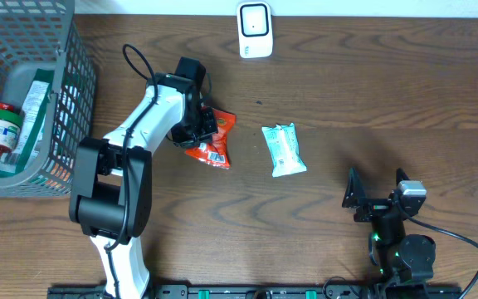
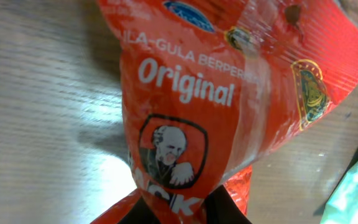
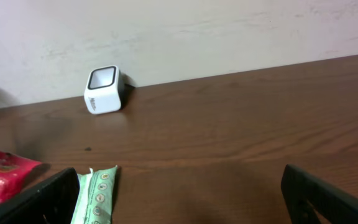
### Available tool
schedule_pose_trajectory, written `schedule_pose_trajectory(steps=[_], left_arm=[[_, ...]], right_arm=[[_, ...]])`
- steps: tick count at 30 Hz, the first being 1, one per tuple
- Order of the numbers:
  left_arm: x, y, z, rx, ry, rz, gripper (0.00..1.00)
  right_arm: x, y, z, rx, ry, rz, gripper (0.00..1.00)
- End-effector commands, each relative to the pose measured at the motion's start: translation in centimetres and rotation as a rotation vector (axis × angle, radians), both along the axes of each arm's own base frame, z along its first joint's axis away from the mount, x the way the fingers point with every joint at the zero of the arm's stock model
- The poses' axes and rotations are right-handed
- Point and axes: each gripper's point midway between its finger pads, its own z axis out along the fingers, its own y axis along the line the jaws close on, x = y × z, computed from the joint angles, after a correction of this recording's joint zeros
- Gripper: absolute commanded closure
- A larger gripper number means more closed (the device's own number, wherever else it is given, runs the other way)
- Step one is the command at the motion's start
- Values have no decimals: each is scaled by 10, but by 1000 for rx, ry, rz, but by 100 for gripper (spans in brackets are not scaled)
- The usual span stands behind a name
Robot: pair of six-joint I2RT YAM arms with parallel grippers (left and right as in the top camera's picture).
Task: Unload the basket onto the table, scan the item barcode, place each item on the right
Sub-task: 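Carry the red bag toward the scanner and hold it there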
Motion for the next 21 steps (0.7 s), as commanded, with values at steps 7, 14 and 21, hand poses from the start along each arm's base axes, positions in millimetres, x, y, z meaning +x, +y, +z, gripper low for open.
schedule_pose_trajectory(steps=[7,14,21], left_arm=[[-17,-43,-22,-10,-21,-27,92],[-32,-84,-21,-25,-45,-109,92],[-26,-121,-15,-82,-135,-140,90]], right_arm=[[0,-1,-1,3,3,-5,1],[0,-1,-1,4,4,-5,1],[0,-1,-1,4,4,-5,1]])
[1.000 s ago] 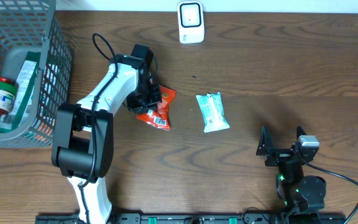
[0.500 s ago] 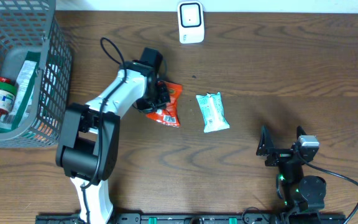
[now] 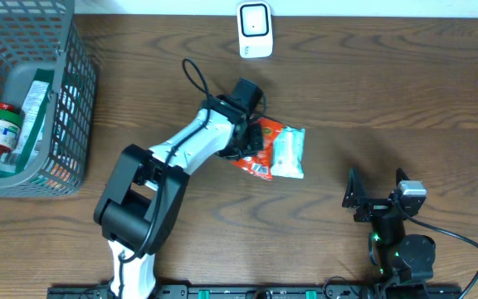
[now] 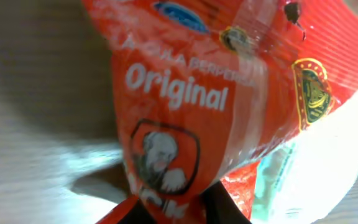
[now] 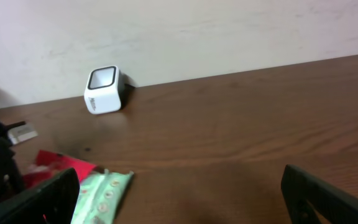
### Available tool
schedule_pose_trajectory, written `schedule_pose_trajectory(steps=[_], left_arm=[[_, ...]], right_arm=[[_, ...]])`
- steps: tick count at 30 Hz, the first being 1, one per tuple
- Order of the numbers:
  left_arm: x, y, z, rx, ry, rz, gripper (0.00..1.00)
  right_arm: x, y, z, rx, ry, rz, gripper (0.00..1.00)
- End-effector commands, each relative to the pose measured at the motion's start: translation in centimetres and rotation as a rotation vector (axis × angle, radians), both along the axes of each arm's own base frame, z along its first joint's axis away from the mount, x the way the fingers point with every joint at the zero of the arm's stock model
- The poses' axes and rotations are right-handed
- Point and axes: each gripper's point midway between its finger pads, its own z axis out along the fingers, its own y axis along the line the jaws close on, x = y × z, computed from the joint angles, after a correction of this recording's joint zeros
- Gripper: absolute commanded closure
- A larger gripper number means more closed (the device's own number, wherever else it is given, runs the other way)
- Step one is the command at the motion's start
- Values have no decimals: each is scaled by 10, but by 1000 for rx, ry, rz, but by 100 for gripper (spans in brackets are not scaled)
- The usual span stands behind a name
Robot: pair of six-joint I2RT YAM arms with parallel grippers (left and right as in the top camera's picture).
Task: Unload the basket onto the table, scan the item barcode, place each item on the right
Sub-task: 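Carry the red bag toward the scanner and hold it there, then lower the red bag beside the wipe pack and open the gripper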
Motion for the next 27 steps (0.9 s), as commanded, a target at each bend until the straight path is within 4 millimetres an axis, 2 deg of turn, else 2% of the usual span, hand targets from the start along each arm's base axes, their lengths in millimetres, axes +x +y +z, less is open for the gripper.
schedule_pose_trajectory(steps=[1,3,7,8,12,16,17,18,19,21,27], left_arm=[[-2,-14,-4,-15,-18,2,90],[-1,-23,-1,-33,-38,0,86],[4,-32,9,-59,-71,-11,45],[8,-32,16,-66,-86,-14,41],[23,-30,56,-108,-190,-44,34],[26,-29,97,-135,-299,-112,32],[24,-28,100,-133,-303,-123,33],[23,-27,99,-129,-300,-128,43],[21,-26,98,-123,-295,-134,62],[18,-24,90,-100,-281,-171,92],[14,-24,51,-64,-206,-210,93]], right_arm=[[0,-1,-1,4,3,-5,1],[0,-1,-1,4,4,-5,1],[0,-1,-1,4,3,-6,1],[0,-1,-1,4,3,-5,1],[0,-1,-1,4,3,-5,1],[0,-1,-1,4,3,-5,1],[0,-1,-1,4,3,-5,1],[0,-1,-1,4,3,-5,1],[0,-1,-1,4,3,-5,1],[0,-1,-1,4,3,-5,1],[0,-1,-1,4,3,-5,1]])
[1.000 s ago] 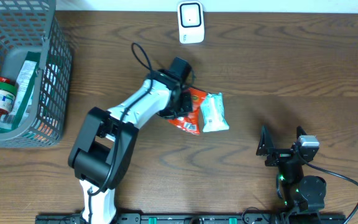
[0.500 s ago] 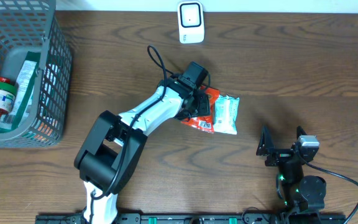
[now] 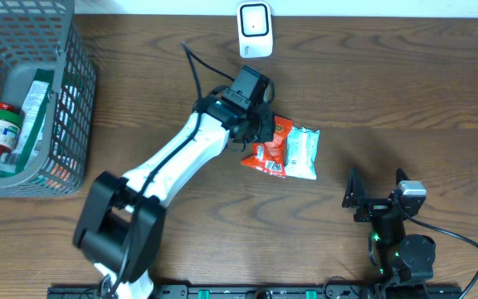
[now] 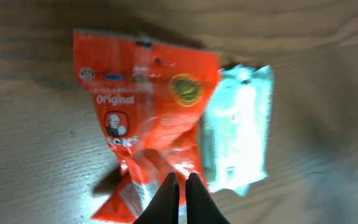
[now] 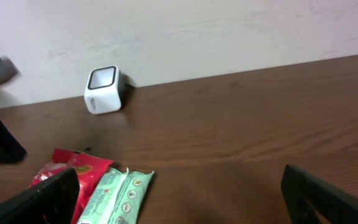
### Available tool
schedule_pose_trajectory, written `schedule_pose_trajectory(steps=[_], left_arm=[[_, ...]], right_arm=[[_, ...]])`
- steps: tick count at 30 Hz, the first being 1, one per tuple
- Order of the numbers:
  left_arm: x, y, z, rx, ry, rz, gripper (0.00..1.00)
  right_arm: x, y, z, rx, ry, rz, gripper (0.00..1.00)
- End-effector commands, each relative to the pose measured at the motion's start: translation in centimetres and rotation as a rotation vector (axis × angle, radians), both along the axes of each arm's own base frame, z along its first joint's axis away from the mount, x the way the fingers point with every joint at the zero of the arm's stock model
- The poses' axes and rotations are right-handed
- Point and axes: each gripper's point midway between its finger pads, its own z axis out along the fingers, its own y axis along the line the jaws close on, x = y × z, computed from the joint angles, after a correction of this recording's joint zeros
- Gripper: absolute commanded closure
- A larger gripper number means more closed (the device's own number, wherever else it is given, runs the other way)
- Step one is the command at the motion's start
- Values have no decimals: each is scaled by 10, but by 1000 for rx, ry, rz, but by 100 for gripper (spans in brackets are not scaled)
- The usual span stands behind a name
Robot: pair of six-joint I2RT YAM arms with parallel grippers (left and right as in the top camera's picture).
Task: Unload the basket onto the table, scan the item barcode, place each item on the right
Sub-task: 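Lower the red bag beside the wipe pack and open the gripper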
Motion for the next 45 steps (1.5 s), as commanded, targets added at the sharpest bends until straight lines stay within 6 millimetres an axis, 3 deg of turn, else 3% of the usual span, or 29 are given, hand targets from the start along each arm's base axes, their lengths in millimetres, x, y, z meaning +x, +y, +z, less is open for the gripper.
schedule_pose_trajectory(steps=[1,8,13,16,18,22,24,28,29,33,41,43,45], left_arm=[[-3,-3,-35,34,54,-60,92],[2,-18,-77,6,67,-163,89],[12,-16,-79,-4,39,-161,66],[17,-18,-63,-22,6,-166,54],[23,-20,-37,-47,-50,-166,45],[23,-20,3,-81,-117,-166,41],[17,-16,7,-74,-101,-166,45],[-6,-3,-12,-16,15,-166,89],[-10,0,-17,-7,36,-165,93],[-34,-3,-44,-44,153,-198,93],[-55,-4,-98,-39,321,-213,93],[-59,-3,-109,-27,351,-211,93],[-58,-7,-102,-52,345,-219,93]], right_arm=[[0,-1,-1,4,3,-5,1],[0,-1,-1,4,3,-5,1],[0,-1,-1,4,3,-5,1],[0,-1,-1,4,3,-5,1],[0,-1,-1,3,4,-5,1],[0,-1,-1,4,3,-5,1],[0,-1,-1,4,3,-5,1],[0,-1,-1,4,3,-5,1],[0,-1,-1,4,3,-5,1],[0,-1,-1,4,3,-5,1],[0,-1,-1,4,4,-5,1],[0,-1,-1,4,3,-5,1],[0,-1,-1,4,3,-5,1]])
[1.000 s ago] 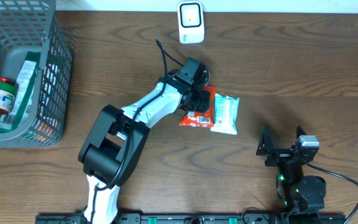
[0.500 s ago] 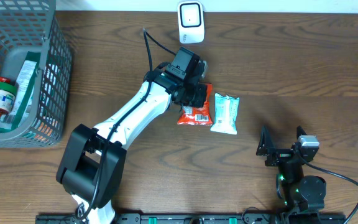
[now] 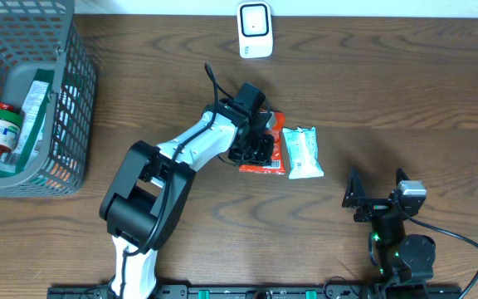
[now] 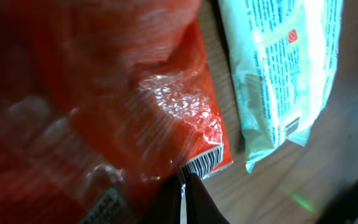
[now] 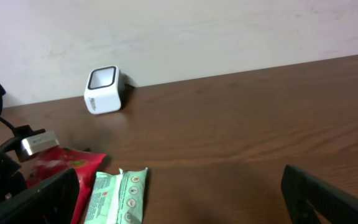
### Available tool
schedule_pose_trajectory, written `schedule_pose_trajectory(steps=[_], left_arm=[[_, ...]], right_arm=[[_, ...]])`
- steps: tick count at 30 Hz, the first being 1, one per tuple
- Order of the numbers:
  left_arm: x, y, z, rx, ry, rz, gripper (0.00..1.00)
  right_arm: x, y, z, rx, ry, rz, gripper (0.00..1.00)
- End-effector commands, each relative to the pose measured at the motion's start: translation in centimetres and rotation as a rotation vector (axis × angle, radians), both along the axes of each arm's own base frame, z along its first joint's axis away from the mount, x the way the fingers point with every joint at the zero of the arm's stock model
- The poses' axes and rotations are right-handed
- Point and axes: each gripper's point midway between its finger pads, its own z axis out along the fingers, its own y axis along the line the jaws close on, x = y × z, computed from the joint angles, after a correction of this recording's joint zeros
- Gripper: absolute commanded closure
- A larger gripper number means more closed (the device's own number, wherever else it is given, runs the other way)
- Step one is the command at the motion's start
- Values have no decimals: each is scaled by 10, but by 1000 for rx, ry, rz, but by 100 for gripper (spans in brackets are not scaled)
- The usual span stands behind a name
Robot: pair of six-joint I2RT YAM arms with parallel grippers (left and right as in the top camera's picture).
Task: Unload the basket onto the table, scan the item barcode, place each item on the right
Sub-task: 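Lower the red bag beside the wipe pack and open the gripper, then move the left gripper back toward the basket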
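Note:
A red snack packet (image 3: 277, 137) lies mid-table, and its barcode (image 4: 204, 163) shows at a lower corner in the left wrist view. My left gripper (image 3: 254, 149) is low over it and shut, its fingertips (image 4: 183, 186) against the packet beside the barcode. Nothing shows clearly between them. A pale green packet (image 3: 303, 152) lies just right of the red one, also seen from the right wrist (image 5: 120, 196). The white scanner (image 3: 255, 29) stands at the table's far edge. My right gripper (image 3: 376, 193) is open and parked near the front right.
A grey wire basket (image 3: 81, 91) at the far left holds a bottle and other packets. The wall runs behind the scanner (image 5: 102, 89). Brown tabletop stretches right of the green packet.
My left gripper was shut and high above both packets. Now it is down against the red packet's barcode corner. The green packet sits slightly further right. The right arm has not moved.
My left gripper first held the red packet at centre left, apart from the green one. It then held it against the green packet. Later the red packet lay on the table with the gripper shut above it. Now the gripper is down at the packet.

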Motion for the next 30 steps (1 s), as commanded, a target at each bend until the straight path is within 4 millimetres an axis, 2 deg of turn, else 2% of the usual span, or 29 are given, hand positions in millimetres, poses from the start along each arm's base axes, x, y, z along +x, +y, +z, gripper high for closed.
schedule_pose_trajectory(steps=[1,6,7,9,14,25,28,30], left_arm=[[-9,3,-16,15,53,-9,93],[12,-8,35,-60,-89,-9,92],[23,-7,49,-55,-165,5,92],[35,1,52,-3,-231,32,92],[49,21,36,126,-290,76,92],[69,27,-12,208,-316,101,93],[66,26,-15,214,-305,94,91],[68,23,-5,196,-320,96,86]], right_arm=[[0,-1,-1,4,3,-5,1],[0,-1,-1,4,3,-5,1],[0,-1,-1,4,3,-5,1],[0,-1,-1,4,3,-5,1],[0,-1,-1,4,3,-5,1],[0,-1,-1,4,3,-5,1],[0,-1,-1,4,3,-5,1],[0,-1,-1,4,3,-5,1]])
